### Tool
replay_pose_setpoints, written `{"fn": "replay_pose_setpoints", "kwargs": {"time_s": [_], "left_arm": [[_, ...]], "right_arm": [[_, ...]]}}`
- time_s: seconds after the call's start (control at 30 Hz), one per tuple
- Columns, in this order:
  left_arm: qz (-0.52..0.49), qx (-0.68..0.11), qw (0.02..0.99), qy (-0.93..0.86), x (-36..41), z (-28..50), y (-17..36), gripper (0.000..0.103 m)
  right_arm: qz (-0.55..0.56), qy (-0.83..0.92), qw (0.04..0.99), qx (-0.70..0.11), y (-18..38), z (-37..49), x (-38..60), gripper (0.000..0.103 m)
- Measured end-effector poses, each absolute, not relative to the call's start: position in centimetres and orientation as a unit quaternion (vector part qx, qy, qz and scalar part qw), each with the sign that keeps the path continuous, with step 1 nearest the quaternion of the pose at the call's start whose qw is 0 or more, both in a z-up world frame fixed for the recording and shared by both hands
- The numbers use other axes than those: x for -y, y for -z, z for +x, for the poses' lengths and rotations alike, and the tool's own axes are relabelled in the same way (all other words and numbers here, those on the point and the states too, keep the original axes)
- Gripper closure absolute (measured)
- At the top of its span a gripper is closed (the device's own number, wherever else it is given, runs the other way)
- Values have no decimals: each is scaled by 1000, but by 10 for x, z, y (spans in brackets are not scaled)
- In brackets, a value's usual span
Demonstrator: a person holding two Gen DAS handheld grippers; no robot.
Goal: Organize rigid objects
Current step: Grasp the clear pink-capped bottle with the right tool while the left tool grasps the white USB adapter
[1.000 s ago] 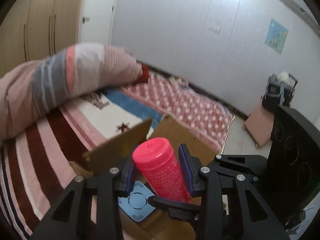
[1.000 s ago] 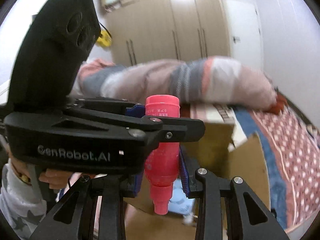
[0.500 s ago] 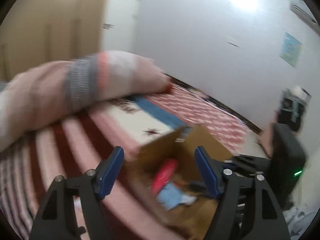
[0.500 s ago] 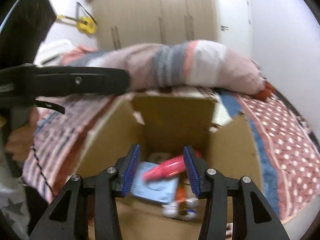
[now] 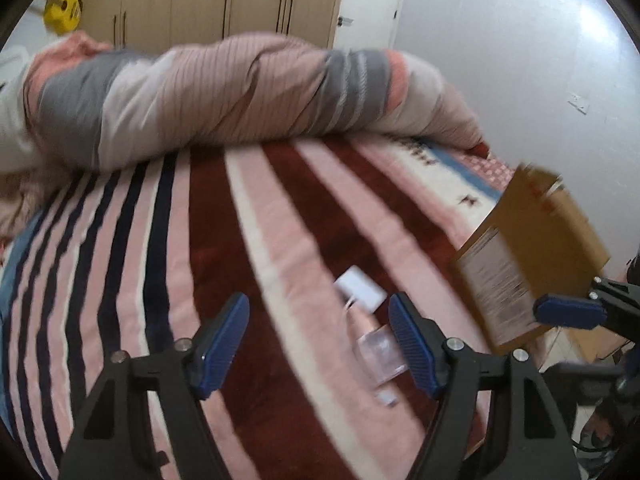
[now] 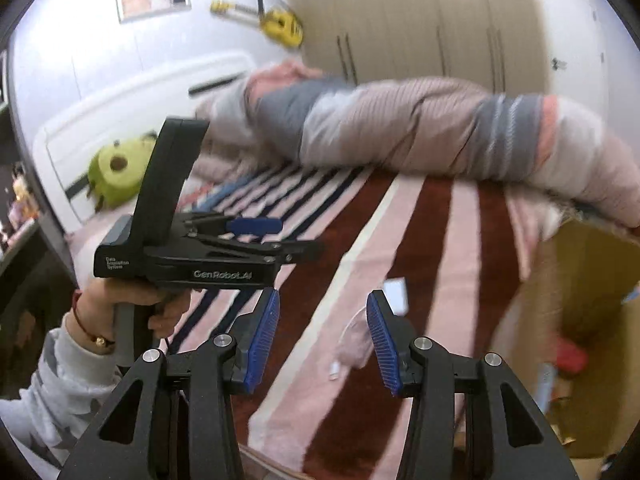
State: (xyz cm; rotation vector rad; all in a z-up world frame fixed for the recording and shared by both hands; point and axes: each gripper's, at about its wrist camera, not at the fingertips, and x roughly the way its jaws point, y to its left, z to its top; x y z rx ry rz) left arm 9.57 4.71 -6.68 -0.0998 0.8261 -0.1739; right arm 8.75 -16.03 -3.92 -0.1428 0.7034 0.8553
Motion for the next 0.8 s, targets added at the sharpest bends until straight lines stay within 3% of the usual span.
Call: {"fn": "replay_pose_setpoints", "kwargs": {"time_s": [0.2, 0.33, 0.37, 0.4, 0.63, 0.8], "left_arm": [[-73, -454, 880, 120, -48, 117, 129, 56], [-90, -457, 875, 134, -46, 133, 143, 56], [-93, -458, 873, 139, -44, 137, 144, 56], [-91, -459, 873, 139, -42, 142, 146, 56], [-66, -462, 870, 159, -25, 164, 150, 55], [-57, -458, 869, 179, -7, 180, 154, 40]], "right_arm": [[-93, -342, 843, -405, 116, 124, 125, 62], [-71, -320, 833, -446, 161, 153, 120, 62], [-72, -315, 834, -448, 165, 156, 120, 70], [-75, -308, 837, -445, 169, 158, 120, 72], [-92, -257, 869, -413, 157, 144, 148, 75], [-111, -226, 879, -406, 157, 140, 158, 75]]}}
